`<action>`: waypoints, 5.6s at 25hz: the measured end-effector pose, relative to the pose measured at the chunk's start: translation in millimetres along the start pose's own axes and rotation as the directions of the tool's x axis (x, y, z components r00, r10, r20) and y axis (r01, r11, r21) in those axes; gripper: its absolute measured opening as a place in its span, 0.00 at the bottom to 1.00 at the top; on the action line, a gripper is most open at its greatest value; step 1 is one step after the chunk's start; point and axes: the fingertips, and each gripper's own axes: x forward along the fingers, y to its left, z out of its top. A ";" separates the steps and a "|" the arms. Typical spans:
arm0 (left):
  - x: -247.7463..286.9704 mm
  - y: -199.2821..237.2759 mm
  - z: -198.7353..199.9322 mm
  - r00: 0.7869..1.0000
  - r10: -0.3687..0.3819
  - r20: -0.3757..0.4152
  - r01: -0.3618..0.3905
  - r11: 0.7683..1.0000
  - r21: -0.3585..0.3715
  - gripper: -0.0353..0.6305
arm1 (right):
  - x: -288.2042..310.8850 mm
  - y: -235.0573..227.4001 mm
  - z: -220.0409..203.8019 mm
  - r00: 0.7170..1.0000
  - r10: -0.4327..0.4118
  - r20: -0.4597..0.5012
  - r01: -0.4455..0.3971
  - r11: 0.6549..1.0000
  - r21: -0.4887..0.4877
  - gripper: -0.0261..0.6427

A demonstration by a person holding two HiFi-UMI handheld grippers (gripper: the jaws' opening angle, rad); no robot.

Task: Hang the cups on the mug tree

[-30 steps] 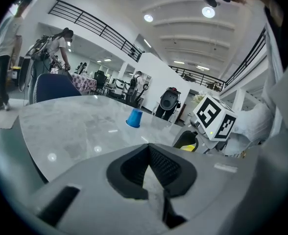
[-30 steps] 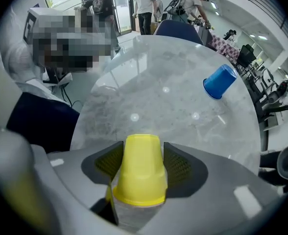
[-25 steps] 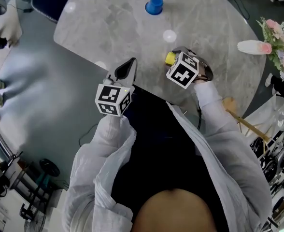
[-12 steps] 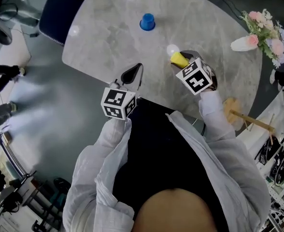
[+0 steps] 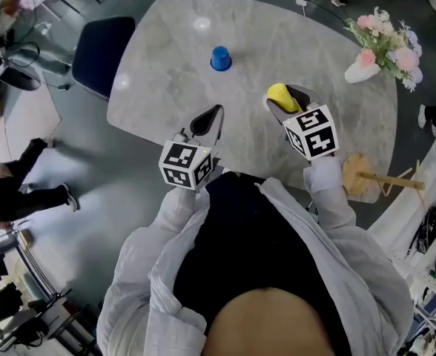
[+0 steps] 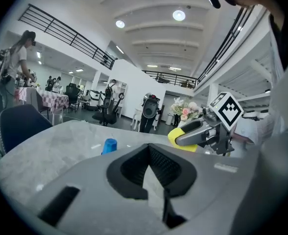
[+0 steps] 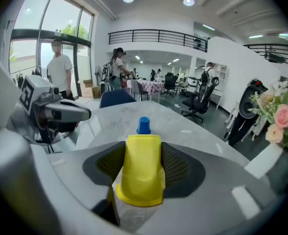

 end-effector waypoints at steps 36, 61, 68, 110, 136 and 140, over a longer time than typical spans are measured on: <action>72.9 -299.9 -27.9 0.617 -0.749 -0.242 0.784 0.611 0.109 0.06 | -408.9 -30.9 -150.0 0.294 -0.926 0.238 0.537 0.366 0.760 0.40; 134.5 -377.0 -90.4 0.678 -0.634 -0.371 0.703 0.707 0.079 0.06 | -410.7 -162.0 -364.1 0.214 -0.976 0.044 0.113 0.069 0.991 0.41; 138.7 -383.5 -117.0 0.639 -0.639 -0.428 0.724 0.688 0.055 0.06 | -382.8 -151.1 -373.5 0.228 -0.972 0.047 -0.030 0.042 0.999 0.41; 132.2 -322.3 -9.7 0.707 -0.684 -0.178 0.705 0.701 0.107 0.06 | -455.8 -84.1 -187.5 0.232 -0.920 0.316 0.526 0.392 0.755 0.40; -12.1 60.3 20.3 0.982 0.161 0.098 -0.157 0.986 -0.053 0.06 | -74.0 -38.2 84.9 0.762 -0.137 0.633 -0.043 0.965 0.259 0.40; -37.7 92.9 4.3 0.954 0.288 0.083 -0.280 0.955 -0.098 0.06 | -8.8 -24.3 94.5 0.821 -0.023 0.571 -0.106 0.976 0.192 0.40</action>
